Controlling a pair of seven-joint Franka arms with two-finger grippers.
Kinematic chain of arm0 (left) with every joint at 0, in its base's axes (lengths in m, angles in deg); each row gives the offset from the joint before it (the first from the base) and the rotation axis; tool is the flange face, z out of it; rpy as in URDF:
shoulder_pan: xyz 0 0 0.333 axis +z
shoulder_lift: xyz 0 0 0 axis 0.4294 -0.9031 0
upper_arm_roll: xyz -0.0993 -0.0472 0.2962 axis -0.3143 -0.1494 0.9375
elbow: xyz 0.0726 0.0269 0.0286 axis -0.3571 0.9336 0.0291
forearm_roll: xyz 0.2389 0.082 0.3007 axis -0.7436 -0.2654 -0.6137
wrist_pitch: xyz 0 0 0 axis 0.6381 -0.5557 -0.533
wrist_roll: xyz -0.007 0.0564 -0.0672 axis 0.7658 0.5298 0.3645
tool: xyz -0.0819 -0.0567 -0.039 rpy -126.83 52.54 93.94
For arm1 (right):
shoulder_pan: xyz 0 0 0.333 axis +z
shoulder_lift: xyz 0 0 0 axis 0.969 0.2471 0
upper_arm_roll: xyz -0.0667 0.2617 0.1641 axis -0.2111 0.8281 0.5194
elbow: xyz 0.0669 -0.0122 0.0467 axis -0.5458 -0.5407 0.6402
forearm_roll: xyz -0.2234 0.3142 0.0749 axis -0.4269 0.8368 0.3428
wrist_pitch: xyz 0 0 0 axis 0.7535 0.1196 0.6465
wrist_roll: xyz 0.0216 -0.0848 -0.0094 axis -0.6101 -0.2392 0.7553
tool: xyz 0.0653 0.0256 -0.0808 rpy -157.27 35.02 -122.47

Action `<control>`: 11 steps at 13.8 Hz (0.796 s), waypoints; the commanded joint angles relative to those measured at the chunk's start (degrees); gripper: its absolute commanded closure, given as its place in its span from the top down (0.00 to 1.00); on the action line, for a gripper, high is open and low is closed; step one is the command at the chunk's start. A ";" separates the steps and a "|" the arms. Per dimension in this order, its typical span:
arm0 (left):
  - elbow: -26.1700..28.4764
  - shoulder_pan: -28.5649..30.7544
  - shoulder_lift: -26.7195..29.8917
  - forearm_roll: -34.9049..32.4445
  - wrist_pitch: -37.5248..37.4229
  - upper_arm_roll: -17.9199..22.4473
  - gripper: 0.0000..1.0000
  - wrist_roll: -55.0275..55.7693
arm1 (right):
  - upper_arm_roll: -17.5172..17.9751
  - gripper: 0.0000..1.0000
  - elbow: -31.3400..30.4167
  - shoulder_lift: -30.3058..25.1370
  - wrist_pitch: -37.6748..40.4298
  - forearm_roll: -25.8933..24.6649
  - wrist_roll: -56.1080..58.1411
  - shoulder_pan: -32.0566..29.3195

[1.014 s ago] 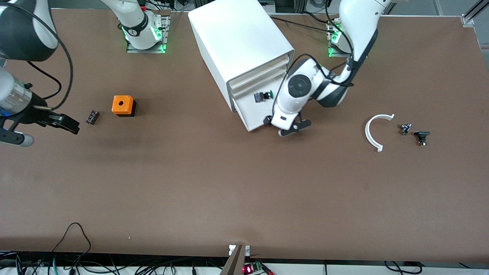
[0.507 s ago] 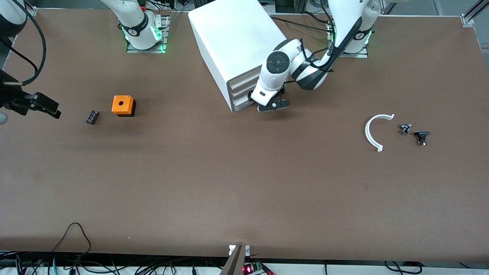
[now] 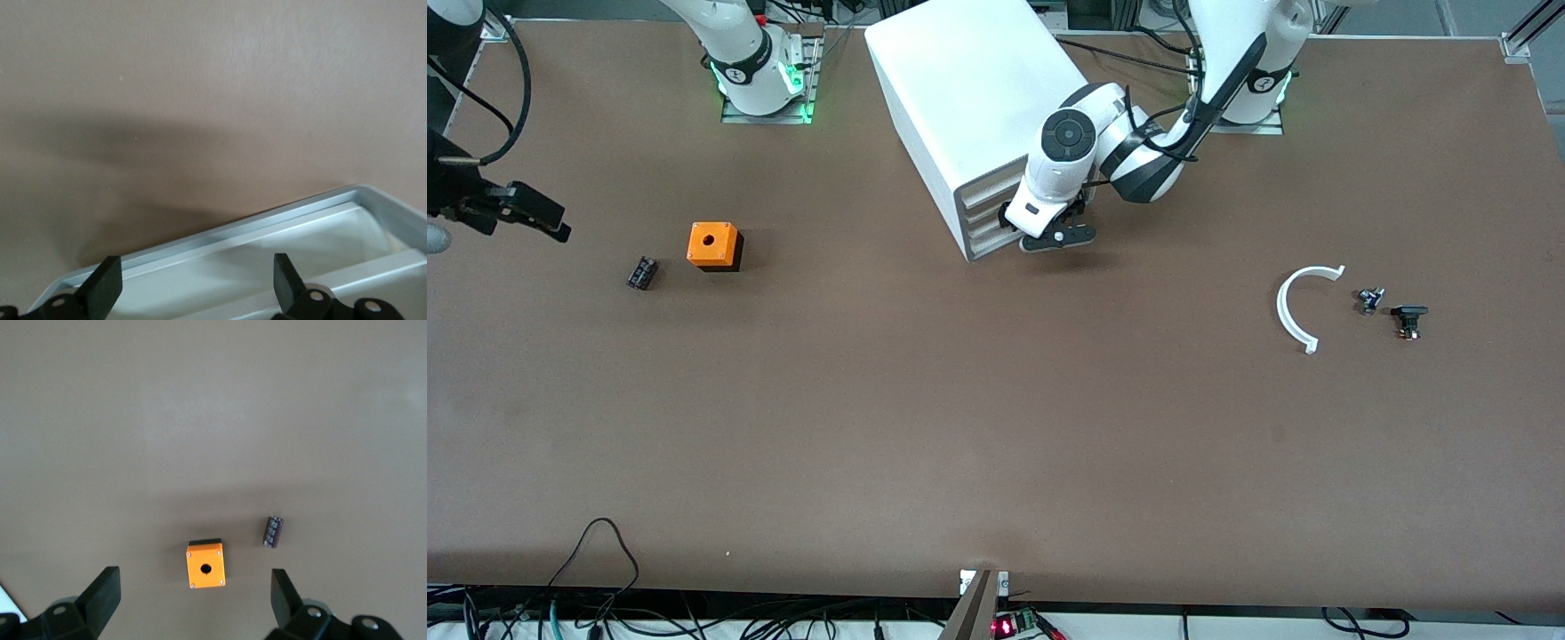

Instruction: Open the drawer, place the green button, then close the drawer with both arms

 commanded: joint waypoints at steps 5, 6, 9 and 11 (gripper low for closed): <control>-2.38 8.35 10.55 -1.46 -0.39 5.82 1.00 -0.43 | -0.12 1.00 -2.74 -3.27 0.82 0.07 0.84 0.80; -3.43 8.53 11.95 -1.46 -1.44 7.31 1.00 -2.00 | -0.12 1.00 -1.78 -2.66 0.82 0.07 0.93 0.80; -8.78 10.03 15.64 -0.59 -11.08 12.40 1.00 -16.90 | -0.12 1.00 -1.60 -2.22 0.73 0.07 0.93 0.89; -14.05 10.12 16.88 -0.50 -21.00 16.10 1.00 -26.32 | 0.15 1.00 -1.42 -1.52 0.56 0.07 0.93 1.15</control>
